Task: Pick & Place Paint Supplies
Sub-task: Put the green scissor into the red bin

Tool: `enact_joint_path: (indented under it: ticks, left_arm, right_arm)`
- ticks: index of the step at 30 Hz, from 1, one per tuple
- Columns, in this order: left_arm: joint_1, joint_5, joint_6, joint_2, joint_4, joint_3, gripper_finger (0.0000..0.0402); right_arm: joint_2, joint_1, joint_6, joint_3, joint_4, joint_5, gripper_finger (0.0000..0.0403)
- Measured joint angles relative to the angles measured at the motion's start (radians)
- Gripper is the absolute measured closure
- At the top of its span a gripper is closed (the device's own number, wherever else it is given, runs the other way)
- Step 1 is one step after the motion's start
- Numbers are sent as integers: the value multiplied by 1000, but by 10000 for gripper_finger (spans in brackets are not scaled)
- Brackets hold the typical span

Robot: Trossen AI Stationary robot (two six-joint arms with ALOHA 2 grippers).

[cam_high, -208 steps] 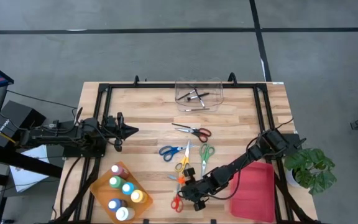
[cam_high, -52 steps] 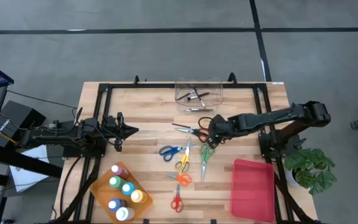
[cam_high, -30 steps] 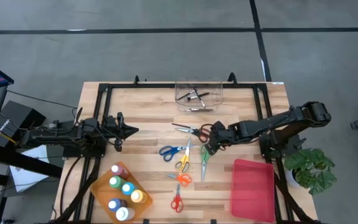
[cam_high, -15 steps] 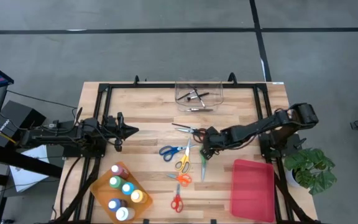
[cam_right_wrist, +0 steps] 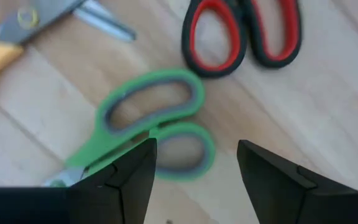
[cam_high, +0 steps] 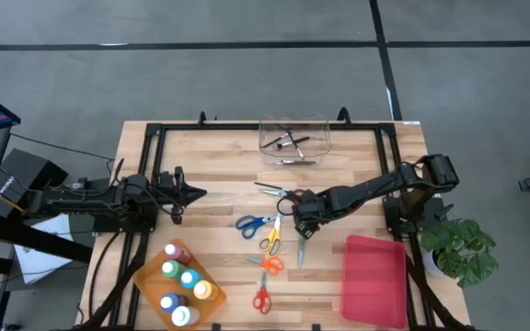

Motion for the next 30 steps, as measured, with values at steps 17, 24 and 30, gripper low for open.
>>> enact_joint_path:
  ticks: [17,24,30]
  left_arm:
    - [0,0,0,13,3,0,401]
    - [0,0,0,28,10,0,401]
    - [-8,-1,0,38,17,0,401]
  right_arm:
    - [48,-24,-107,-5,-3,-44,182]
    - [97,-56,-159,2,36,-114,182]
    - [107,-48,-159,2,38,-117,213]
